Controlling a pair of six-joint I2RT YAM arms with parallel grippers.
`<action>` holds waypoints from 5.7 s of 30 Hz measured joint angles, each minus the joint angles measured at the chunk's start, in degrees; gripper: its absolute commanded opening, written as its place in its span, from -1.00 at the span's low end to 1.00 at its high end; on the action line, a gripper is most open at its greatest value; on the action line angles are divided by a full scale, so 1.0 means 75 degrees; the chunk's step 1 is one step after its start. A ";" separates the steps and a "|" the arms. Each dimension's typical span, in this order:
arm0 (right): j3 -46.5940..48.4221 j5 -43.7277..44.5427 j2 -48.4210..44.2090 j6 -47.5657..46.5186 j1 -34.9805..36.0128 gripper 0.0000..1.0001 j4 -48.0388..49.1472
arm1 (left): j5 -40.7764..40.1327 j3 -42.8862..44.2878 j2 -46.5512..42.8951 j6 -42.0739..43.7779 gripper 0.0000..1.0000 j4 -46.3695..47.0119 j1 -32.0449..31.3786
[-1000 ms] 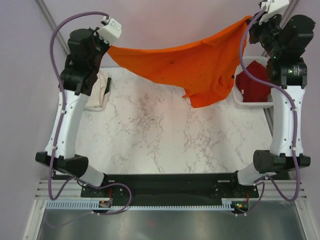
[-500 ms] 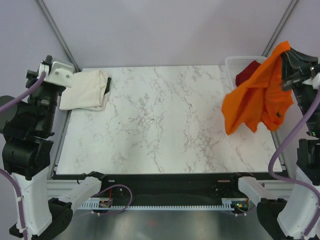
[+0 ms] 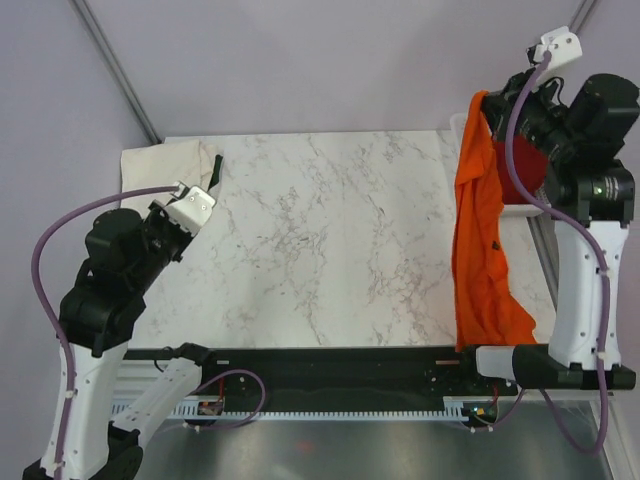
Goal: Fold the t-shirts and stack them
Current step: Flatten the tshirt out
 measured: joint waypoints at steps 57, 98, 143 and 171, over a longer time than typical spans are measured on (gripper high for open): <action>0.1521 0.2856 0.4345 -0.4080 0.2031 -1.00 0.0399 | -0.0647 0.1102 0.2806 -0.0895 0.83 0.0140 0.0189; -0.0863 0.3433 0.5205 -0.5916 0.2174 -1.00 0.3797 | 0.1839 0.0527 0.4928 -0.1411 0.65 -0.0058 0.0525; -0.2008 0.3005 0.4960 -0.5351 0.2270 -1.00 0.4473 | -0.0181 0.2122 0.9774 -0.1422 0.06 0.0571 -0.3051; -0.2008 0.3010 0.4957 -0.5065 0.2256 -1.00 0.4470 | -0.0280 0.2460 1.0185 -0.1422 -0.96 0.0653 -0.2672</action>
